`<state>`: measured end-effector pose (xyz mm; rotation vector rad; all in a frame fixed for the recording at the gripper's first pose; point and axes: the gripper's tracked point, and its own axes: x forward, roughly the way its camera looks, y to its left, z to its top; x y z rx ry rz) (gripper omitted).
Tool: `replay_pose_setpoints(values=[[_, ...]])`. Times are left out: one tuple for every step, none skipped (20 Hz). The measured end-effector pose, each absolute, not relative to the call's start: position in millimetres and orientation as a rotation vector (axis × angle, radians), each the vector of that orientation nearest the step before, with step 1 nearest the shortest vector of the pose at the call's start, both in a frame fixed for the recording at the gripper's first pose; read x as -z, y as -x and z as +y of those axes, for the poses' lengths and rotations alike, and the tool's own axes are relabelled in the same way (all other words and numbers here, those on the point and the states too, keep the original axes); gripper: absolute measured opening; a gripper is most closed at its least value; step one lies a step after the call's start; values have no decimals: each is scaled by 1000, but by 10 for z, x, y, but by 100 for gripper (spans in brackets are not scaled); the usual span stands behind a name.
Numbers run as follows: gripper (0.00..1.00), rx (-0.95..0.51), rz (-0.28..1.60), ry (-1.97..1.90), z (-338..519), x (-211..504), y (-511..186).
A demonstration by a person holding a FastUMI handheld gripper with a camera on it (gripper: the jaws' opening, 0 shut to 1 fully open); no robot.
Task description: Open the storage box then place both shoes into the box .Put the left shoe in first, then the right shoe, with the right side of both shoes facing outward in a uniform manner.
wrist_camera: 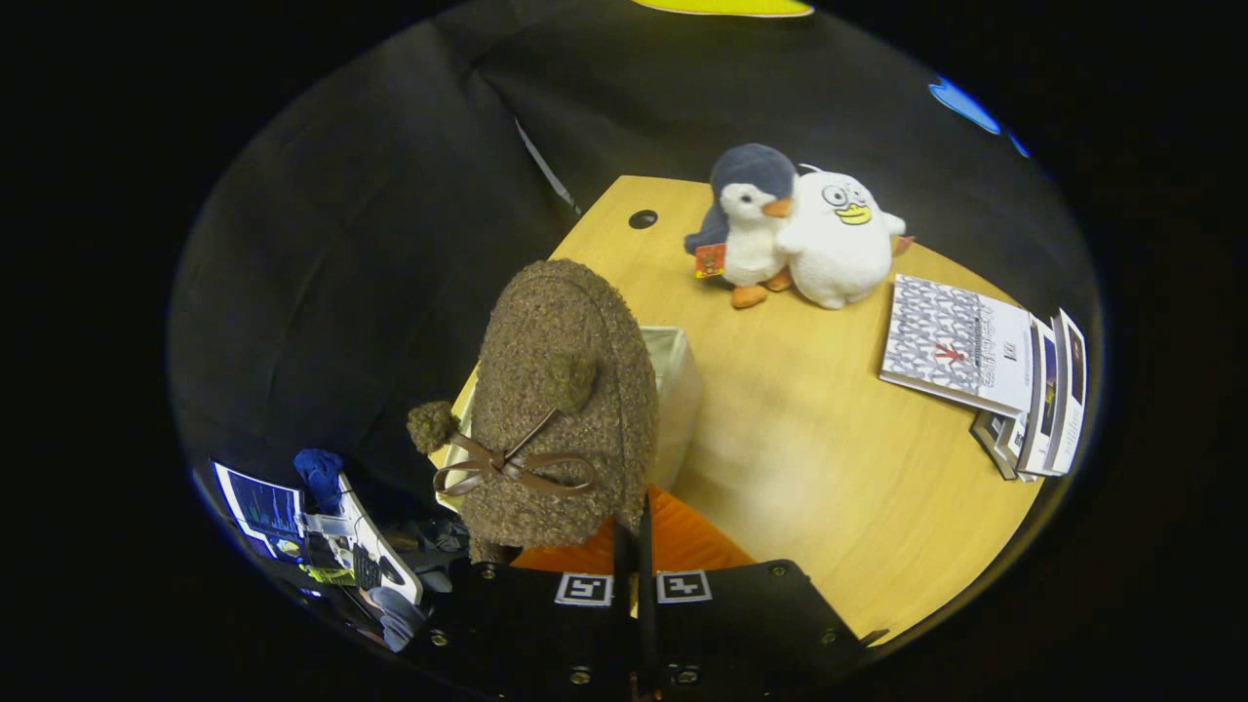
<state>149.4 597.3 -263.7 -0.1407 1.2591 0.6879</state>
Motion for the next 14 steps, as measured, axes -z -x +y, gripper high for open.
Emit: replay_pose_setpoints(values=[[2, -692, 1273, 151, 6110, 2677, -1470], [2, -700, 1277, 171, 6248, 2725, -1459], [2, -706, 1275, 199, 6361, 2782, -1466], [3, -708, 1269, 236, 6455, 2850, -1479], [3, -703, 1262, 271, 6528, 2936, -1497], [3, -696, 1265, 296, 6583, 3008, -1499], [3, -689, 1272, 308, 6656, 3080, -1504], [3, -680, 1282, 312, 6717, 3155, -1506], [2, -665, 1294, 315, 6753, 3218, -1511], [2, -657, 1302, 324, 6782, 3286, -1513], [2, -645, 1305, 338, 6785, 3374, -1547], [3, -632, 1304, 360, 6780, 3443, -1559], [3, -629, 1299, 380, 6801, 3509, -1559], [3, -617, 1301, 390, 6803, 3576, -1548]])
